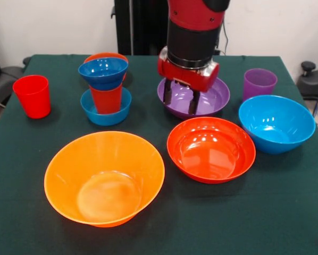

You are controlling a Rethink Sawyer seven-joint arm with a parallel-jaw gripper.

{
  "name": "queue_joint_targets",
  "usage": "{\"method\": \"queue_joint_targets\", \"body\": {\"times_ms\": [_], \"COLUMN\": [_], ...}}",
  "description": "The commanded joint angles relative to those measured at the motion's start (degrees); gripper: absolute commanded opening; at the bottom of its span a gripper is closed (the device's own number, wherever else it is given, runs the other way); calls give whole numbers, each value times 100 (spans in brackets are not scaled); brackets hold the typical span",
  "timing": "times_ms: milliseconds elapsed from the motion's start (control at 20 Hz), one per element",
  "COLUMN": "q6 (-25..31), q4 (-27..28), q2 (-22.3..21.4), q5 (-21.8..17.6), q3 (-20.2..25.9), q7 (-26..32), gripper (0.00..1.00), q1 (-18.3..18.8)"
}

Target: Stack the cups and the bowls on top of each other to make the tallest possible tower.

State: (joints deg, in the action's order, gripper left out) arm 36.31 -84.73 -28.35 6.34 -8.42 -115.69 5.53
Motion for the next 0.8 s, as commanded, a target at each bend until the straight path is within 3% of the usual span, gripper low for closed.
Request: {"method": "queue_joint_targets", "body": {"times_ms": [50,250,800], "q6": [398,416,1242], "q4": [1199,1598,2751], "q2": [678,1035,1716], "q5": [340,468,809], "q3": [148,54,-137], "q7": [-1388,-1493,-1924], "gripper": [100,100,100], "q1": [-354,-499,-823]}}
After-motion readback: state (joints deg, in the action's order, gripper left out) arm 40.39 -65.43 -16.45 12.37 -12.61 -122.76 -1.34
